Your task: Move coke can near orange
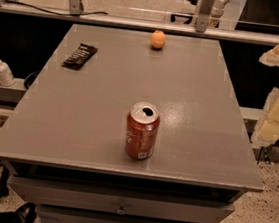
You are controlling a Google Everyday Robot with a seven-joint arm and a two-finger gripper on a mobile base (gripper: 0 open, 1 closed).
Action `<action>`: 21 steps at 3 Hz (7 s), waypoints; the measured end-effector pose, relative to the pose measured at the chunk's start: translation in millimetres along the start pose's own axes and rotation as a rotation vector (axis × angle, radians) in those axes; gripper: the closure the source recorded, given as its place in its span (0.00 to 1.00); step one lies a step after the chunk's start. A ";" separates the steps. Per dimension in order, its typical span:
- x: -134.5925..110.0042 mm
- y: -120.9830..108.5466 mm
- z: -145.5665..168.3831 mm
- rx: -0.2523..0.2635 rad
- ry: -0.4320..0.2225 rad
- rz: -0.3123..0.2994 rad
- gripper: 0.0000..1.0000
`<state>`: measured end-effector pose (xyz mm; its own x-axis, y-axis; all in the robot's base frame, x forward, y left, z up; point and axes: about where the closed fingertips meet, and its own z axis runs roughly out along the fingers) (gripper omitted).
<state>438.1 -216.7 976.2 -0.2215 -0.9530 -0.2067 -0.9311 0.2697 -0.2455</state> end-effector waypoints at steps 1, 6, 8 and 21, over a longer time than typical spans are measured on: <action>0.0 0.0 0.0 0.000 0.000 0.000 0.00; -94.5 48.7 108.0 -0.260 -0.730 0.174 0.00; -164.6 96.3 110.4 -0.284 -1.011 0.088 0.00; -143.2 -302.8 153.9 0.206 -1.024 0.324 1.00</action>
Offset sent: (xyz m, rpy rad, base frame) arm 0.0050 0.0038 -0.0165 0.1398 0.0039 -0.0281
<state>796.4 -140.6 934.4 -0.0130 -0.2918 -0.9564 -0.7848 0.5957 -0.1710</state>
